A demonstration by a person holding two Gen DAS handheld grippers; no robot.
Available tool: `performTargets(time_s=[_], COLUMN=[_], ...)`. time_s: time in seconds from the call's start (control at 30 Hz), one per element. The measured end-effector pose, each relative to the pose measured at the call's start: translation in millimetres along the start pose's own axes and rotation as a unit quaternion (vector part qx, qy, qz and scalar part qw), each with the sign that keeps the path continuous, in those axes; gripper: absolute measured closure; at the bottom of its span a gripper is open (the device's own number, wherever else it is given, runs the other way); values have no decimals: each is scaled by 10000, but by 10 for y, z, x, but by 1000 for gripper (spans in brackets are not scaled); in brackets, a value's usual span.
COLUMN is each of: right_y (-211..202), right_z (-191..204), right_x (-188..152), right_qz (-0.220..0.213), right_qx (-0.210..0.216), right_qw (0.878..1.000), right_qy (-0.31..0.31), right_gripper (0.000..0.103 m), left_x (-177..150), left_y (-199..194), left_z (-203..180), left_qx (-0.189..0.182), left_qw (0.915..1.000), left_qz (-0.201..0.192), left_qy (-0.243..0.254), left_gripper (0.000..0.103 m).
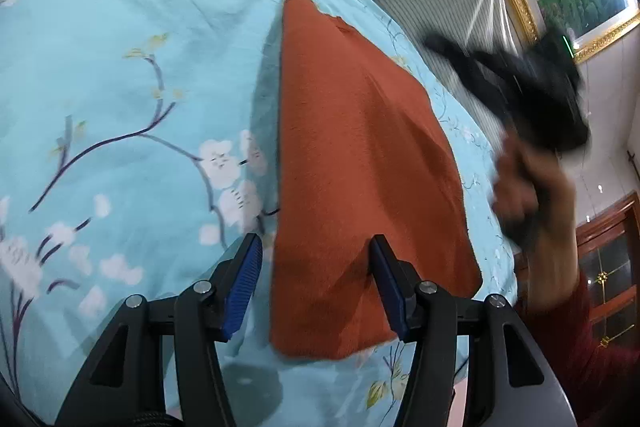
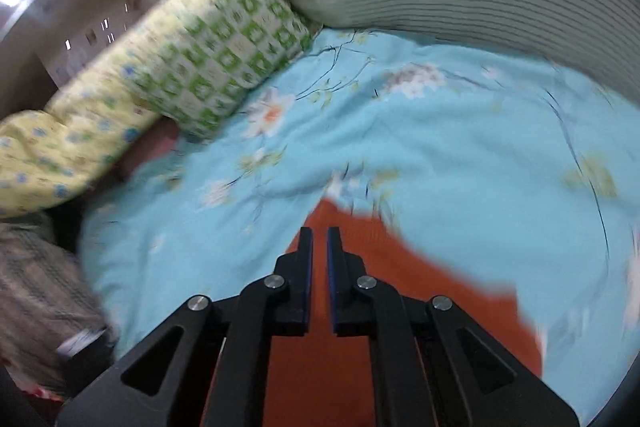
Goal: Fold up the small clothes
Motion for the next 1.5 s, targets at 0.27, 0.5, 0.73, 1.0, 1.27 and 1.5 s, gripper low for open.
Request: performTargets(time_s=[0.27, 0.5, 0.73, 1.0, 1.27, 1.5], right_y=[-903, -1313, -1049, -1368, -1065, -1603], right_z=[-511, -556, -426, -381, -774, -628], right_x=[-1417, -2013, -2223, -1947, -2379, -1984], right_qz=[-136, -598, -96, -590, -24, -811], right_qx=[-456, -239, -334, -673, -948, -502], right_qw=[9913, 9845, 9894, 9934, 9877, 9855], right_qy=[1229, 1631, 1408, 716, 1242, 1405], right_gripper=[65, 55, 83, 99, 74, 71], left_x=[-111, -229, -233, -268, -342, -156], left_y=[-247, -270, -132, -43, -121, -493], left_z=[32, -17, -27, -109, -104, -477], left_qx=[262, 417, 667, 735, 754, 262], left_qw=[9994, 9990, 9976, 9966, 9953, 9942], left_qz=[-214, -148, -46, 89, 159, -287], left_qy=[-66, 67, 177, 366, 589, 1005], left_gripper=[47, 47, 47, 45, 47, 46])
Point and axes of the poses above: each gripper's, at about its wrist camera, not at the fingertips, and y roughly the way its jaws point, z to its left, x to its top, the point moved 3 cm from there along y, roughly the way its jaws point, and after that the axes turned 5 degrees about -x, right-handed, at the moved point
